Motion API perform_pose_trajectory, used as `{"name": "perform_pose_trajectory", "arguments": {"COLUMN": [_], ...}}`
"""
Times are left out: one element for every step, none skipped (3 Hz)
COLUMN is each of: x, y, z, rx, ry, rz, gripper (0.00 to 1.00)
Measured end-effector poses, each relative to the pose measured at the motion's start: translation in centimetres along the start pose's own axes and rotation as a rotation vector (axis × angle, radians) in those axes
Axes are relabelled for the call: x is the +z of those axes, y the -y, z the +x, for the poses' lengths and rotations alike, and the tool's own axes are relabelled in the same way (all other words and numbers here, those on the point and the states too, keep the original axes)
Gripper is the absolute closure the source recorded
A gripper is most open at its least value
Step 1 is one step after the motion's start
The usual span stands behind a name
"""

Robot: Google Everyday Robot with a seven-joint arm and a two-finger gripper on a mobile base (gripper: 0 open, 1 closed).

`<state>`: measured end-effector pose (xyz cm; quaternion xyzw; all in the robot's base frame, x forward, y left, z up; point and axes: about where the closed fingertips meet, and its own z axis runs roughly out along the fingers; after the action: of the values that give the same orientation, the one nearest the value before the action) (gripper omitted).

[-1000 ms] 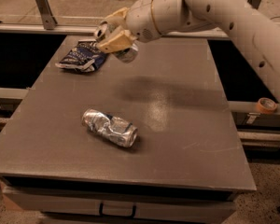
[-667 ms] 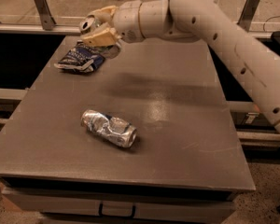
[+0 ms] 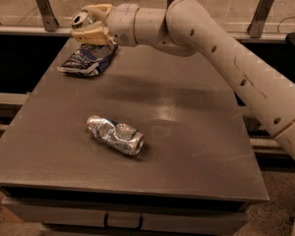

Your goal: Move 7up can near blue chip bag

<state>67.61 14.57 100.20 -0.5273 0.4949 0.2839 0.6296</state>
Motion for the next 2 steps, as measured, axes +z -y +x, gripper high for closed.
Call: {"name": "perform_pose_trajectory", "arguments": {"x": [1.8,3.5], "y": [-0.7,-1.1], "z": [0.1,0.9], "rx": [-0.014,-0.023], "ry": [0.007,-0.001], "rz": [-0.017,-0.042], "gripper": [1.00,1.00]}}
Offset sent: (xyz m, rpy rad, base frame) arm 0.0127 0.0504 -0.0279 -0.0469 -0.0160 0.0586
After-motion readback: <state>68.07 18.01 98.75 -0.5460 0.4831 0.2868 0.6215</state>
